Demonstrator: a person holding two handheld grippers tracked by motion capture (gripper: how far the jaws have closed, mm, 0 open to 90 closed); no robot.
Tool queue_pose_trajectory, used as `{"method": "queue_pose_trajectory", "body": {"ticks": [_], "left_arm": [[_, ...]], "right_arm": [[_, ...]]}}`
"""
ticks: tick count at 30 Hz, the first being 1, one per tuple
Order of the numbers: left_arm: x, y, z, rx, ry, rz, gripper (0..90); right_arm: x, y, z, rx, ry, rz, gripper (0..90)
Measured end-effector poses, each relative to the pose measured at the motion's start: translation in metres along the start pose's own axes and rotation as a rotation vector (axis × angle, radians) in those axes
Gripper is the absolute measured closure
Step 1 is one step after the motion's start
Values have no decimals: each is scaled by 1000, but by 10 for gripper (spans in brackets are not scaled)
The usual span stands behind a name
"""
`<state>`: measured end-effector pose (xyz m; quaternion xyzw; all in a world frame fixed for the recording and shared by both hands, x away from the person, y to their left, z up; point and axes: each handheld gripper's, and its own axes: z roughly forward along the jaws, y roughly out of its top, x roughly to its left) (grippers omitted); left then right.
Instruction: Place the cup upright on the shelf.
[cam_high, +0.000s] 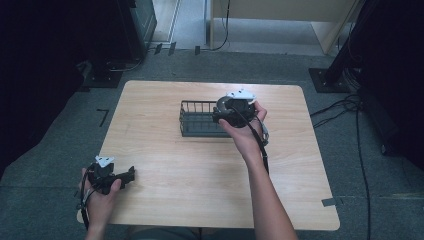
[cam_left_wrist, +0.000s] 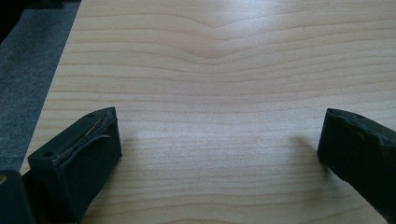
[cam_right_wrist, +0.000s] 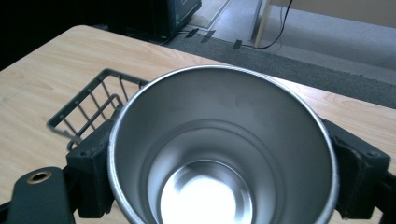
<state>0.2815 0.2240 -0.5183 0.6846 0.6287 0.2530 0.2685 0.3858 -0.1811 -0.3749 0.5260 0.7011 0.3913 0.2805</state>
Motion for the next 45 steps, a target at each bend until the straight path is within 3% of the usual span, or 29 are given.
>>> {"method": "queue_pose_trajectory", "body": {"ticks": [25,35,45], "left_arm": [[0,0,0,0,0,1,0],[0,0,0,0,0,1,0],[0,0,0,0,0,1,0]], "right_arm": [[-2,16,55,16,-43,14,135],[0,1,77,76,-35,14,135],[1,-9,83,98,-28,5,134]]}}
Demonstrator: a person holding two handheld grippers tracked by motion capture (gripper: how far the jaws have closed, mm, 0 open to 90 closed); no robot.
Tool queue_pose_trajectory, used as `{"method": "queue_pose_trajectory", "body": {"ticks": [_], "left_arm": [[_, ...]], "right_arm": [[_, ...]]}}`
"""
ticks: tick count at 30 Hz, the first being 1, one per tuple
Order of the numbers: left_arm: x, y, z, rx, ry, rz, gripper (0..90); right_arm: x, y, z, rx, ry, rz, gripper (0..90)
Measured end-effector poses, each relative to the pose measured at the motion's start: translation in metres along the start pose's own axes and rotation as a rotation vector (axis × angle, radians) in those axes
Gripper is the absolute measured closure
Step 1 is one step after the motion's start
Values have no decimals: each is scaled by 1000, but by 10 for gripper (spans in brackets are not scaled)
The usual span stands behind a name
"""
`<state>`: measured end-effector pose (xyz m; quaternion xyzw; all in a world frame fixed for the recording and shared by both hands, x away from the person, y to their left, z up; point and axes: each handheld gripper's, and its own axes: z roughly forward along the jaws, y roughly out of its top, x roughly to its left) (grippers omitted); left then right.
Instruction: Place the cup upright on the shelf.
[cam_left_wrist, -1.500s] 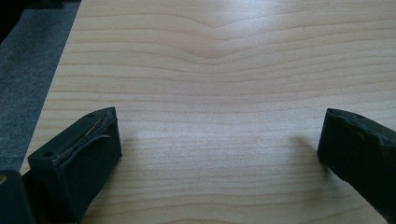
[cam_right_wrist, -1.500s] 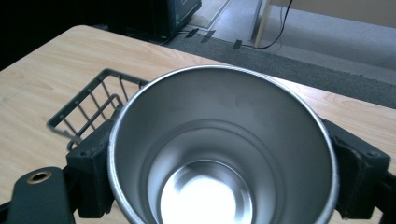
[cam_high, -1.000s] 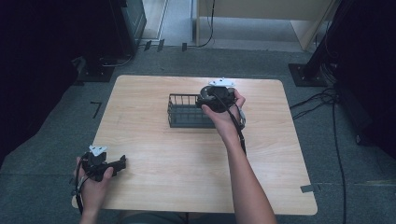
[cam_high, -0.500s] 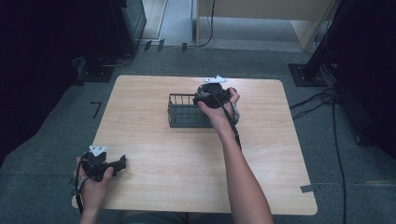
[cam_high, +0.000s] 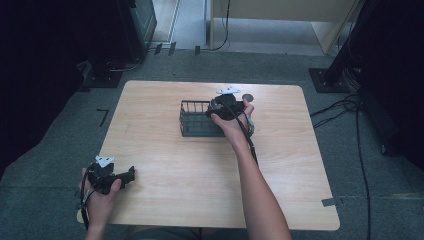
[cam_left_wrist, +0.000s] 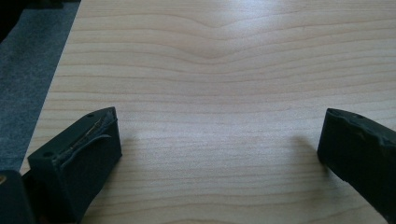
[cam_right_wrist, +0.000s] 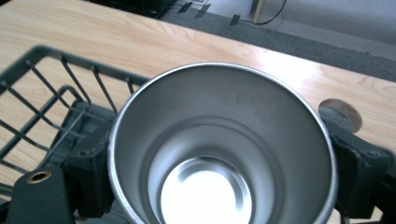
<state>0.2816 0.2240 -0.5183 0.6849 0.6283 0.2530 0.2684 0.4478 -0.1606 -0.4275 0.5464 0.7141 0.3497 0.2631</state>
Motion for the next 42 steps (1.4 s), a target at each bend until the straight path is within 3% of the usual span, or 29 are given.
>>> {"method": "queue_pose_trajectory", "body": {"ticks": [10,15,25,33,42], "left_arm": [[0,0,0,0,0,0,0],[0,0,0,0,0,0,0],[0,0,0,0,0,0,0],[0,0,0,0,0,1,0],[0,0,0,0,0,1,0]], "right_arm": [[3,-5,-1,2,-5,-15,128],[4,-3,-5,7,5,-14,16],[0,0,-25,0,24,-13,0],[-8,-4,-47,-19,33,5,0],[-29,-26,-71,-26,24,37,0]]}}
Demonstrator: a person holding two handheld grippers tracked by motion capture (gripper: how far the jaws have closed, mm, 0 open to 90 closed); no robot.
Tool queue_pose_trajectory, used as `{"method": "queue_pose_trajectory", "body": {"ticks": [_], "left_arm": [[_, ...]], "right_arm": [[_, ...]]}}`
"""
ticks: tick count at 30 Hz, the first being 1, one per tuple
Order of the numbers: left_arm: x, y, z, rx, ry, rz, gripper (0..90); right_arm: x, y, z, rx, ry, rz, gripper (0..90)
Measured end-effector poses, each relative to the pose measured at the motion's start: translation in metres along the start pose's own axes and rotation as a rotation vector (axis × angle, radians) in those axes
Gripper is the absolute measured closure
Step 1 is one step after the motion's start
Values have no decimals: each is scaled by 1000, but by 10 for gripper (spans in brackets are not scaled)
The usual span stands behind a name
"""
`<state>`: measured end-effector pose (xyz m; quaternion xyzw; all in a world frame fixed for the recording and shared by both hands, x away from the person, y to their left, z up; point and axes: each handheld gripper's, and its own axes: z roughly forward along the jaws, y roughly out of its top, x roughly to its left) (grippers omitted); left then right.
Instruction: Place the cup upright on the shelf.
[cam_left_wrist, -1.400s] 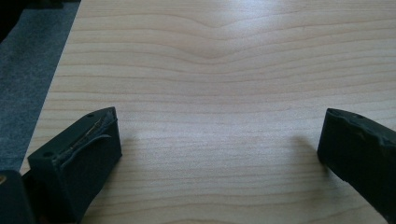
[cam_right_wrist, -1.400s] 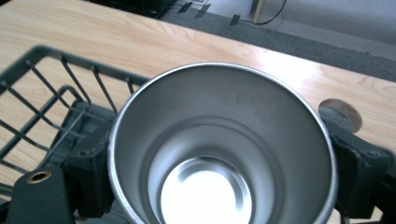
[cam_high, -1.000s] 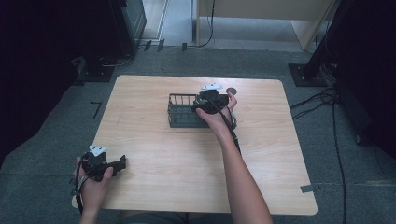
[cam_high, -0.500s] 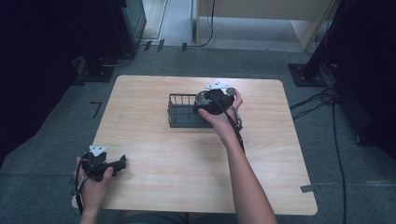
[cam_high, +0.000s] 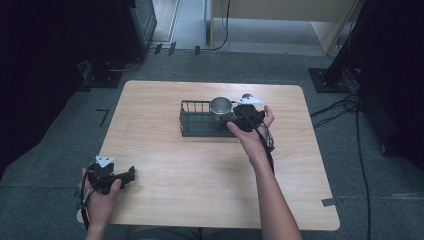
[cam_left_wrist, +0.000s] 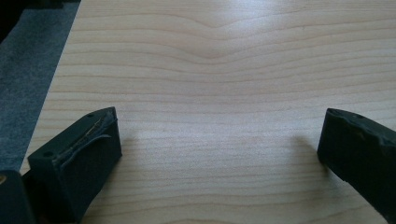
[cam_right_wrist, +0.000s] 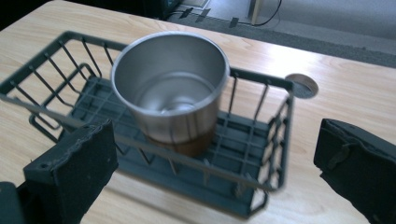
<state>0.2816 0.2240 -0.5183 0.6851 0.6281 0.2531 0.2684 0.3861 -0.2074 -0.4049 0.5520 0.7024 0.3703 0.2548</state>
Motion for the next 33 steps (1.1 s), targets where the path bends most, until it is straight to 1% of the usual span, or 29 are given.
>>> {"method": "queue_pose_trajectory", "body": {"ticks": [1,4,7,8,10,11,13,14,18,20,22,29,30,31,33], "left_arm": [[0,0,0,0,0,0,0],[0,0,0,0,0,0,0],[0,0,0,0,0,0,0],[0,0,0,0,-1,0,0],[0,0,0,-1,0,0,0],[0,0,0,-1,0,0,0],[0,0,0,-1,0,0,0],[0,0,0,-1,0,0,0],[0,0,0,-1,0,0,0],[0,0,0,-1,0,0,0],[0,0,0,-1,0,0,0],[0,0,0,-1,0,0,0],[0,0,0,-1,0,0,0],[0,0,0,-1,0,0,0],[0,0,0,-3,0,-1,0]], "right_arm": [[0,0,0,0,0,0,0],[-7,-8,-7,-2,-9,9,0],[-17,-18,-16,-5,-20,18,0],[-17,-18,-16,-5,-20,18,0],[-25,-25,-21,-5,-30,24,0],[-25,-25,-21,-5,-30,24,0],[-30,-29,-25,-5,-37,32,0],[-35,-34,-29,-6,-45,39,0],[-40,-39,-33,-5,-53,45,0],[-45,-46,-38,-5,-63,49,0],[-47,-48,-39,-4,-65,52,0],[-62,-67,-48,8,-89,71,0],[-66,-71,-50,12,-98,77,0],[-66,-71,-50,12,-98,77,0],[-72,-77,-53,15,-105,83,0]]}}
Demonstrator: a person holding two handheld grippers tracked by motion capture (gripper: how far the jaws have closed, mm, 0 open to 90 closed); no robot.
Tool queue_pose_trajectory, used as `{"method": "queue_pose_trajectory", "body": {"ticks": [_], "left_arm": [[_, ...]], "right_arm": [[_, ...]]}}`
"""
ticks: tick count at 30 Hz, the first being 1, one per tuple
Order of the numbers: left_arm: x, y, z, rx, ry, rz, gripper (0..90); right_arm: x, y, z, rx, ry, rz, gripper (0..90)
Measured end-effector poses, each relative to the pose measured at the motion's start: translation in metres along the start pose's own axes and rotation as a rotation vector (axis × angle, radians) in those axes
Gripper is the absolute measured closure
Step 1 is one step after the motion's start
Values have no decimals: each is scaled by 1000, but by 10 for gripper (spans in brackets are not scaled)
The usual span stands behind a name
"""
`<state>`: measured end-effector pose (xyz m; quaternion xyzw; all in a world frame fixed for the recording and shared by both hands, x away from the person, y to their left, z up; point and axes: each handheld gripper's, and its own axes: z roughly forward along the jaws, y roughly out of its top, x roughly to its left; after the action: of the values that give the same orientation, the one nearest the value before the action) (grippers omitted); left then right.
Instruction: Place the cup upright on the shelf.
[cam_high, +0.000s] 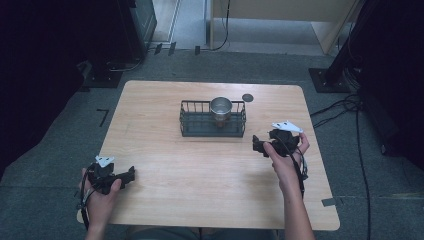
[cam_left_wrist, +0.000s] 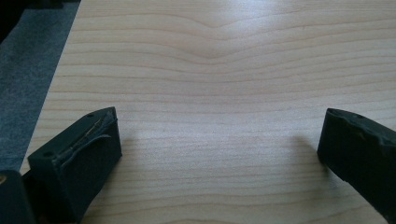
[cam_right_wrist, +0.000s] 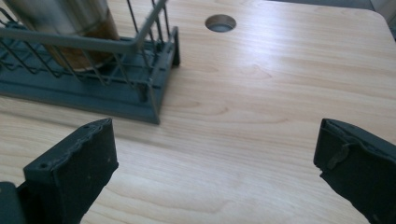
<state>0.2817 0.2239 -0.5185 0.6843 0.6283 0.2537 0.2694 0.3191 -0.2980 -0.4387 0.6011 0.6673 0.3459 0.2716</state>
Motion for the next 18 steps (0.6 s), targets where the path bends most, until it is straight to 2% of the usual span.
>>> {"method": "queue_pose_trajectory", "body": {"ticks": [13,18], "left_arm": [[0,0,0,3,0,4,0],[0,0,0,3,0,4,0]], "right_arm": [[-28,-31,-10,24,-48,34,0],[-38,-47,-13,43,-70,31,0]]}}
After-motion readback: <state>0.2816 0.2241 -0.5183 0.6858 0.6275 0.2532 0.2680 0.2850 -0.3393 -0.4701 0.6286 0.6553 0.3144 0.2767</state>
